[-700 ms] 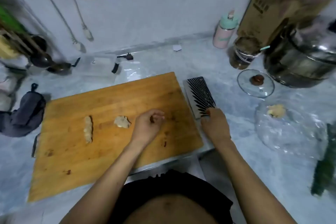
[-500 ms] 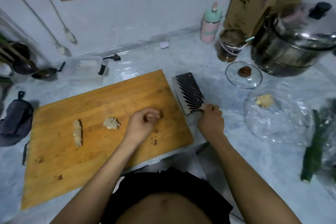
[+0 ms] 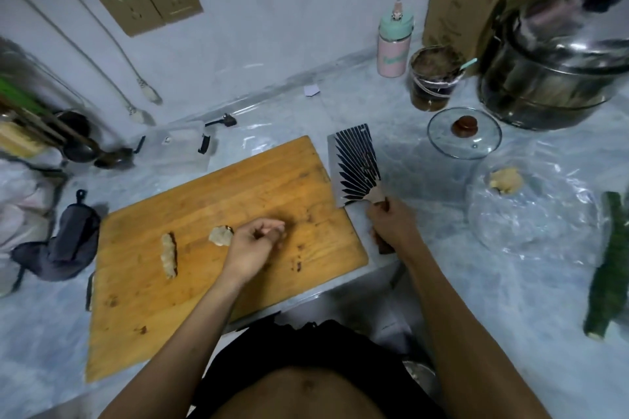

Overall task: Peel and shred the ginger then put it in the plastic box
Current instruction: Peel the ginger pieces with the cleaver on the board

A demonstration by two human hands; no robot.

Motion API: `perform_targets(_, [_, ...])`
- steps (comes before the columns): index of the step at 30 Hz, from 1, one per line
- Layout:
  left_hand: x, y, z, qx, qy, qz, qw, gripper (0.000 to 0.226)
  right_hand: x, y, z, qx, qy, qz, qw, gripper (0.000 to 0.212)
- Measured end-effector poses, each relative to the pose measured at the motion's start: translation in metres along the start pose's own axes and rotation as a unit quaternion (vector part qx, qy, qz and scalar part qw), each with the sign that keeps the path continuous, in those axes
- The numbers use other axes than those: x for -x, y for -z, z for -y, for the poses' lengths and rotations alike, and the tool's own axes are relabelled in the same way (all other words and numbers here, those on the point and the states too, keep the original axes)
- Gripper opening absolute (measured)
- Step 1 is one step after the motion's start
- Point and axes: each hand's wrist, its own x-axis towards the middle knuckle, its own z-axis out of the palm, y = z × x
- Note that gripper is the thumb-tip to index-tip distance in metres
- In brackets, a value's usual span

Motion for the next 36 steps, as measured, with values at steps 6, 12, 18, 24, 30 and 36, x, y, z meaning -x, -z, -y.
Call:
perform_targets(6, [-0.01, 0.032, 0.024, -0.077, 0.005, -0.101, 0.992, 0.015, 0.025, -0.018, 0.013, 0.022, 0.107, 0.064, 0.992, 0.012])
perform_targets(12, [-0.024, 0.062, 0.057, -0.229, 0.005, -0.161, 0.96, 0.019, 0.025, -0.046, 0.037, 0.196, 0.197, 0.138, 0.951, 0.011])
perform_targets(18, [-0.02, 0.071, 0.074, -0.275, -0.012, -0.094, 0.957, 0.035, 0.025, -0.085, 0.048, 0.304, 0.241, 0.196, 0.9, 0.009])
perform_targets(24, [-0.024, 0.075, 0.094, -0.275, -0.052, -0.105, 0.954, 0.033, 0.017, -0.125, 0.06, 0.394, 0.276, 0.25, 0.841, 0.008])
perform_targets(30, [-0.034, 0.084, 0.111, -0.281, -0.095, -0.16, 0.941, 0.025, 0.012, -0.155, 0.071, 0.449, 0.302, 0.269, 0.797, 0.011])
perform_targets(36, [-0.036, 0.09, 0.115, -0.351, -0.202, -0.132, 0.905, 0.034, 0.007, -0.166, 0.082, 0.464, 0.223, 0.321, 0.795, 0.01])
